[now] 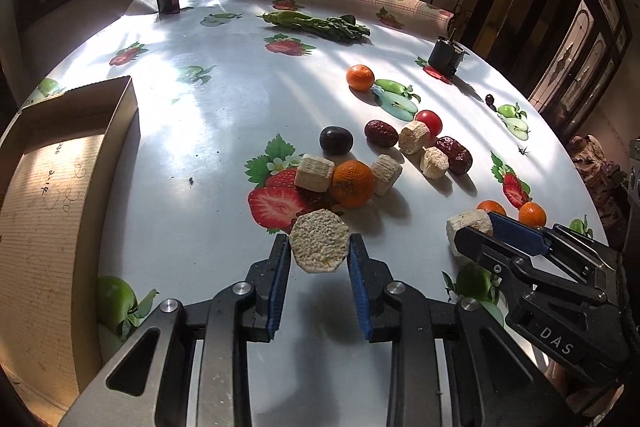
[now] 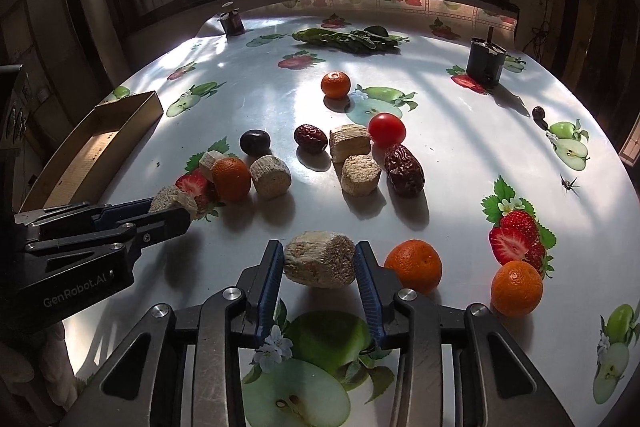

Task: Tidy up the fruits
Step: 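Grasp the round rice cake with left gripper while right grasps another rice cake, then carry both rice cakes into the cardboard box and open both grippers, then withdraw both grippers from the box back toward the fruit pile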

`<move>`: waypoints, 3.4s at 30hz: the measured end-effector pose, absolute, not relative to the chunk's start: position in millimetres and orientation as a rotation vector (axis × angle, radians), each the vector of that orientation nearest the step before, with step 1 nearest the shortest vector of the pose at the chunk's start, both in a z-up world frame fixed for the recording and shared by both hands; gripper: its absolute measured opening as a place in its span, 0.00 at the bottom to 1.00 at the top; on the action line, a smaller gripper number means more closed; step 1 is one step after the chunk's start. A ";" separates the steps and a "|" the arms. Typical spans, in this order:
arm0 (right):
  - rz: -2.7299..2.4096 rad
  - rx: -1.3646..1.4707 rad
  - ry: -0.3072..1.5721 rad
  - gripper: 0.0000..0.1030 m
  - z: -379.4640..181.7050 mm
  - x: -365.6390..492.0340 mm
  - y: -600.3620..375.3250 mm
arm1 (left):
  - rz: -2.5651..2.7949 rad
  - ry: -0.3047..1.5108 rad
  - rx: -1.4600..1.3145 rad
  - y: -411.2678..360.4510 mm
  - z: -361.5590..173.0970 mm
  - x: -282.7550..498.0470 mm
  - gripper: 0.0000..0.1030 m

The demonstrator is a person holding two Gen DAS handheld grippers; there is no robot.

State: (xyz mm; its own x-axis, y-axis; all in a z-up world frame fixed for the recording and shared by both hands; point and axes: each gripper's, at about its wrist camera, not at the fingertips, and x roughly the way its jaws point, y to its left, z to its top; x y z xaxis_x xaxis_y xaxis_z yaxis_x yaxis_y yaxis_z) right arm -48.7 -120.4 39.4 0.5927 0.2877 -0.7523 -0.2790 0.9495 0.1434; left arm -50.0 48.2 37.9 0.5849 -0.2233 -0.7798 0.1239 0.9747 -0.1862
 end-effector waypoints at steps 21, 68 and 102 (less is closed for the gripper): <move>0.633 0.057 0.779 0.23 162.8 -55.4 -6.0 | -0.065 0.760 -0.161 218.2 178.6 -66.1 0.27; 0.649 0.075 0.895 0.38 91.5 54.2 96.8 | 0.170 0.896 -0.403 354.5 55.5 2.6 0.35; 0.581 -0.037 0.878 0.56 96.3 -11.3 87.8 | 0.145 0.693 -0.417 320.2 104.9 -139.6 0.60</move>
State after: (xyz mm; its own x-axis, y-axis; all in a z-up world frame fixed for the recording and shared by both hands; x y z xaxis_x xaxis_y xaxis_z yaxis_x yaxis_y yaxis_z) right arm -11.3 87.8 96.3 0.4952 0.4648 -0.7340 -0.4940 0.8456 0.2022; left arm -139.6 320.2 104.9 0.7635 -0.0076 -0.6458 -0.2653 0.9079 -0.3244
